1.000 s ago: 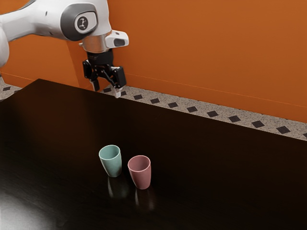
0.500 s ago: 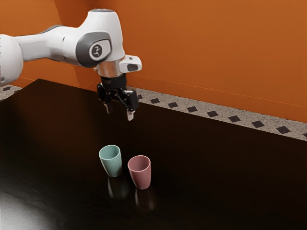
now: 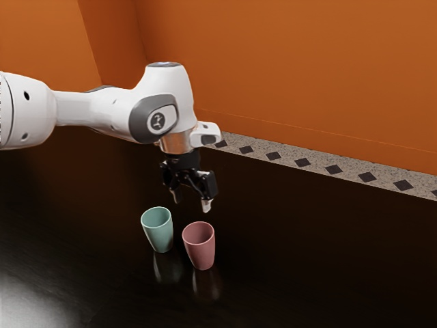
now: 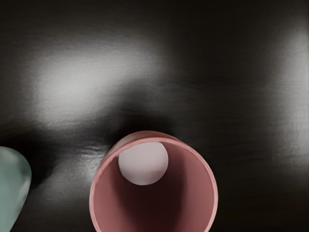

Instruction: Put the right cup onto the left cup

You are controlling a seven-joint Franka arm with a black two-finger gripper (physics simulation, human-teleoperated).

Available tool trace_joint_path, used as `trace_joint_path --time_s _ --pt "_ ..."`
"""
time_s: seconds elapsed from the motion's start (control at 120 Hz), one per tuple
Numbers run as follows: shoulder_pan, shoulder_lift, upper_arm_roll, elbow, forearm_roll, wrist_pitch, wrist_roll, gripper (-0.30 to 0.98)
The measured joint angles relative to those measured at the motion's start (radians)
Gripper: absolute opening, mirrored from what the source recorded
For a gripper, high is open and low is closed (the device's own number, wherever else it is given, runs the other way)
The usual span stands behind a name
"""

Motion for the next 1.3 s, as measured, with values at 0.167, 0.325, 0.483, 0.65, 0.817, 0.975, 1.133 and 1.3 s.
trace_joint_path --time_s 0.167,0.325,0.483,0.65,0.817,0.975,1.133,1.3 --pt "-0.011 0.017 -0.018 -0.041 -0.024 0.054 -0.016 0.59" --pt "-0.027 0.041 -0.023 -0.044 -0.040 0.092 -0.027 0.55" --pt "-0.036 0.069 -0.023 -0.046 -0.057 0.120 -0.036 0.53" --pt "-0.039 0.083 -0.022 -0.069 -0.080 0.145 -0.044 0.51" --pt "-0.043 0.099 -0.022 -0.073 -0.092 0.159 -0.050 0.45" --pt "-0.042 0.107 -0.022 -0.073 -0.096 0.164 -0.056 0.35" --pt "-0.042 0.117 -0.022 -0.073 -0.097 0.166 -0.061 0.26" --pt "-0.042 0.125 -0.022 -0.073 -0.097 0.166 -0.069 0.13"
